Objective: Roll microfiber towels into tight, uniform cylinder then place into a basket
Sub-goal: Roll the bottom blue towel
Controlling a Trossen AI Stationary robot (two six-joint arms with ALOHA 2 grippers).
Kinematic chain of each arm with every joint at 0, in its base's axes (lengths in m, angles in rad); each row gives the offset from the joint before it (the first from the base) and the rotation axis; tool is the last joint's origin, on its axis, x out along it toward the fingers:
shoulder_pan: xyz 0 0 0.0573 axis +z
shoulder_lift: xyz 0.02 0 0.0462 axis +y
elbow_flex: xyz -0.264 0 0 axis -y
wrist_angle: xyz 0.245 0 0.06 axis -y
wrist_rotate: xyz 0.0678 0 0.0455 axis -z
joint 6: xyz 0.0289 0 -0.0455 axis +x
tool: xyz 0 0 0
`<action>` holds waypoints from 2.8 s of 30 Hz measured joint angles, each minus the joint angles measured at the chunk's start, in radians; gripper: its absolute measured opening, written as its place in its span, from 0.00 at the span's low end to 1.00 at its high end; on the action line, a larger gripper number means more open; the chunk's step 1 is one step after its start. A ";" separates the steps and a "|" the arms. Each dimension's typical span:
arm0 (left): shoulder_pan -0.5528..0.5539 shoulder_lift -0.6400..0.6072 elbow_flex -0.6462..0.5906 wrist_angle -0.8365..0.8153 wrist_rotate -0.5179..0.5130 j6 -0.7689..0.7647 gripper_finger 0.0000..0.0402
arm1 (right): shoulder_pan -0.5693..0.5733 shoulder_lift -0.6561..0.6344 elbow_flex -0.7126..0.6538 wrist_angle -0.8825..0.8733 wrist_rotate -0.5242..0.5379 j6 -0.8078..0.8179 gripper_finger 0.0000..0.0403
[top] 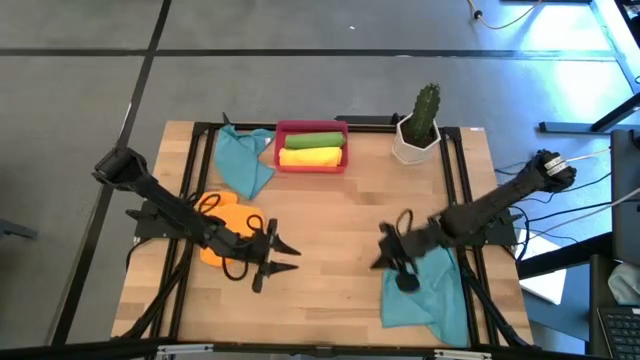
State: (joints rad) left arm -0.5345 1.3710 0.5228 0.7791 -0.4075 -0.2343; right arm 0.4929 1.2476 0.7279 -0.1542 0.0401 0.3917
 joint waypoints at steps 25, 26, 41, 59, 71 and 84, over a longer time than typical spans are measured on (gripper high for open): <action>0.041 0.026 0.000 0.069 -0.004 0.031 0.37 | 0.383 0.426 -0.020 0.292 0.063 0.370 0.32; 0.043 0.026 0.000 0.069 -0.004 0.031 0.37 | 0.385 0.444 -0.018 0.289 0.063 0.372 0.32; 0.052 0.032 0.001 0.067 -0.040 0.034 0.37 | 0.348 0.561 0.111 0.057 0.301 0.202 0.03; 0.051 0.162 0.027 0.089 0.033 0.236 0.37 | 0.058 0.452 0.230 0.197 0.456 -0.321 0.00; 0.050 0.430 0.277 -0.018 0.035 0.534 0.38 | 0.010 0.449 0.230 0.239 0.315 -0.319 0.00; 0.050 0.465 0.360 -0.168 0.001 0.535 0.36 | 0.015 0.448 0.230 0.241 0.297 -0.325 0.00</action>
State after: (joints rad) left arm -0.4847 1.8356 0.8825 0.6112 -0.4061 0.3005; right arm 0.5076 1.6958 0.9577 0.0870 0.3376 0.0669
